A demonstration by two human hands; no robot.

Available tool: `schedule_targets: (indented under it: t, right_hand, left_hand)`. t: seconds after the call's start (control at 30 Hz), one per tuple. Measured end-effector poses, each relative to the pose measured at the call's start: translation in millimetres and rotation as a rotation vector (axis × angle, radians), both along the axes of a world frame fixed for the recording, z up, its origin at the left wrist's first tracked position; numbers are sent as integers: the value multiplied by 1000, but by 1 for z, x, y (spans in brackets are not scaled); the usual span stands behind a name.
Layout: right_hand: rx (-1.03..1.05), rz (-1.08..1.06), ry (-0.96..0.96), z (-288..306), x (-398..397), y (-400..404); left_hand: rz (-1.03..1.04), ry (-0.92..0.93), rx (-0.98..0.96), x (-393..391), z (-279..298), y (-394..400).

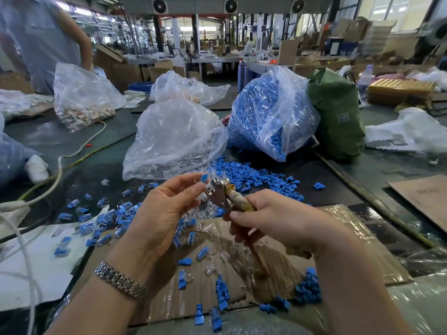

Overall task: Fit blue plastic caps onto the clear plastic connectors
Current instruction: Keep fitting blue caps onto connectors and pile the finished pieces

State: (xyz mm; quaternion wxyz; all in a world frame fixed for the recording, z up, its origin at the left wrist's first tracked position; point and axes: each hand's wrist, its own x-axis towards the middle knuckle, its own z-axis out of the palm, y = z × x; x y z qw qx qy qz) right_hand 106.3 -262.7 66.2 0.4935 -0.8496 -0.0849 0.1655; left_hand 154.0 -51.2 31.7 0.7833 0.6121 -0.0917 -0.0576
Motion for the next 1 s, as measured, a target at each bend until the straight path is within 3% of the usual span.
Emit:
schedule_targets:
  t: [0.73, 0.87, 1.0]
  right_hand:
    - [-142, -6, -55, -4, 1, 10]
    - [-98, -104, -92, -2, 2, -3]
    - [-385, -320, -149, -7, 14, -17]
  left_hand:
    - [100, -186, 259, -12, 2, -13]
    - [184, -251, 372, -9, 6, -2]
    - [195, -342, 623, -12, 5, 5]
